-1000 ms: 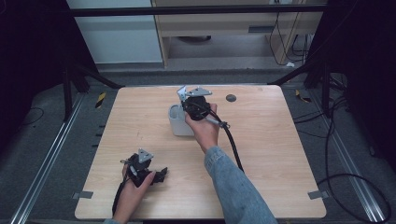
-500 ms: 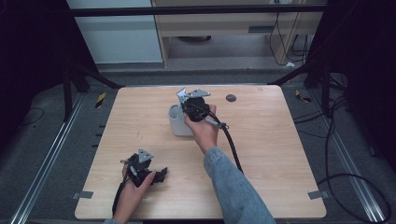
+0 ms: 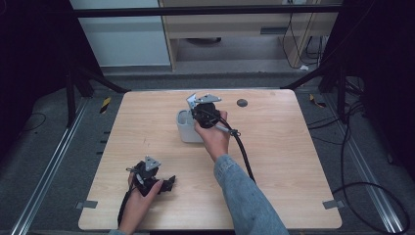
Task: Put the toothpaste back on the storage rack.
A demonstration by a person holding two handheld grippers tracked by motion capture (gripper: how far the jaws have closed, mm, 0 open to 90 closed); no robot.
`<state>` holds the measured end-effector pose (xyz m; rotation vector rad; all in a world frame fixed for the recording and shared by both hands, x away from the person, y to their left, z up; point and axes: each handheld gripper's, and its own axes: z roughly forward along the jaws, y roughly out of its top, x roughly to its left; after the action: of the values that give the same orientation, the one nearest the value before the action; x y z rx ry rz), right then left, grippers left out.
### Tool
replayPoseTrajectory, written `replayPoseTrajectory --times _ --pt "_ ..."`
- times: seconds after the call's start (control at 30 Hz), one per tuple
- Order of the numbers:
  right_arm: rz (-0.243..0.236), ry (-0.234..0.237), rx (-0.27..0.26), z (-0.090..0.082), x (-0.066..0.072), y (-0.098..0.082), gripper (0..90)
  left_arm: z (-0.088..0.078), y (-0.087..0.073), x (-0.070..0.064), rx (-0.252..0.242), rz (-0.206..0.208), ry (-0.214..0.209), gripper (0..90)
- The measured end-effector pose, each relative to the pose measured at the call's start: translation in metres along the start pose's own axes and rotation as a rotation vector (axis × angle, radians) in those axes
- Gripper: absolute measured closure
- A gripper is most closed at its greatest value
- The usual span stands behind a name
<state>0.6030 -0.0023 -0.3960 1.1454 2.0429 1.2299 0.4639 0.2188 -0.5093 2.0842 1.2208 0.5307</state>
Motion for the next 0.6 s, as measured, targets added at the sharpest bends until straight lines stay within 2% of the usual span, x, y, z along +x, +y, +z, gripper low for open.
replayPoseTrajectory --times 0.47,0.6 --pt "0.0 0.008 0.022 0.0031 0.0017 -0.0016 80.1 0.0 0.0 0.0 0.0 0.0 0.0 0.0" --pt "-0.014 0.006 0.029 0.0034 0.0027 -0.0004 79.7 0.0 0.0 -0.0001 -0.001 -0.001 0.0 0.0"
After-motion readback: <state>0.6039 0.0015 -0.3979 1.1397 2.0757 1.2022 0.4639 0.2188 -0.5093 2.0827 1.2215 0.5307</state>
